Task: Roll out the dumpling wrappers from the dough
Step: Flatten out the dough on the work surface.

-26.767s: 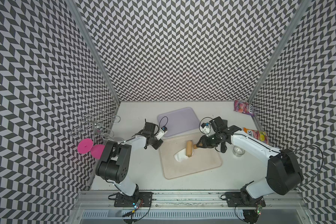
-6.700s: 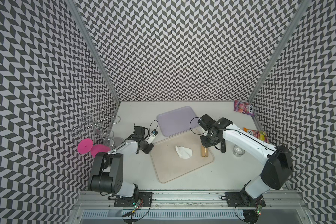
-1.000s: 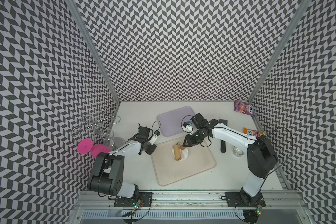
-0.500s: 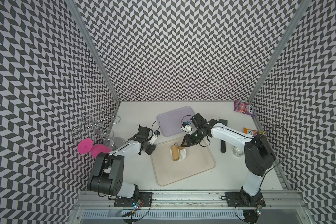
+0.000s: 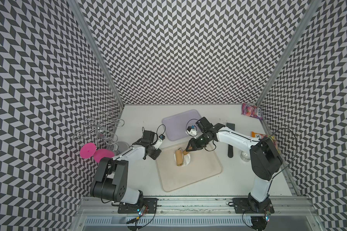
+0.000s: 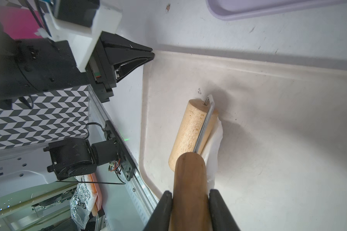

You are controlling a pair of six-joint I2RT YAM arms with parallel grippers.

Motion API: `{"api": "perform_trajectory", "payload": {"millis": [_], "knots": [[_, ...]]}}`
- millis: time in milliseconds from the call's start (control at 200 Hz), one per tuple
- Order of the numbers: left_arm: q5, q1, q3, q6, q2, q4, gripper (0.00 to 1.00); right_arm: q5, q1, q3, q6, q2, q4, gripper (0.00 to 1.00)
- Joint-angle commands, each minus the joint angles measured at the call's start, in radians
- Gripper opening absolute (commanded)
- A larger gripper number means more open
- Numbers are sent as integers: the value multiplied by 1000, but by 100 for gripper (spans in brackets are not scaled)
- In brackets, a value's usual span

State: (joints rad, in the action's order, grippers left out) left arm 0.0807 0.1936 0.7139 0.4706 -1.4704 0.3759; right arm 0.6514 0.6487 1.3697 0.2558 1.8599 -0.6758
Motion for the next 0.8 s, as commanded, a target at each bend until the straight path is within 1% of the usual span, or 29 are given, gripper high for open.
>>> {"api": "perform_trajectory", "payload": {"millis": [0, 250, 376, 486, 531, 671, 796], "knots": [[87, 23, -19, -4, 4, -2, 0, 26, 52, -21, 14, 25, 33, 0], [87, 23, -21, -6, 4, -2, 0, 109, 46, 1, -5, -131, 49, 0], [85, 23, -22, -5, 5, -2, 0, 191, 25, -67, 31, -222, 125, 0], [86, 23, -23, -6, 8, -2, 0, 254, 7, -148, 72, -274, 196, 0], [87, 23, -23, -6, 8, -2, 0, 221, 4, -170, 77, -283, 192, 0], [87, 23, -22, -7, 8, -1, 0, 41, 4, -177, 25, -277, 75, 0], [87, 23, -21, -7, 10, 1, 0, -169, 4, -193, 5, -261, -36, 0]]}}
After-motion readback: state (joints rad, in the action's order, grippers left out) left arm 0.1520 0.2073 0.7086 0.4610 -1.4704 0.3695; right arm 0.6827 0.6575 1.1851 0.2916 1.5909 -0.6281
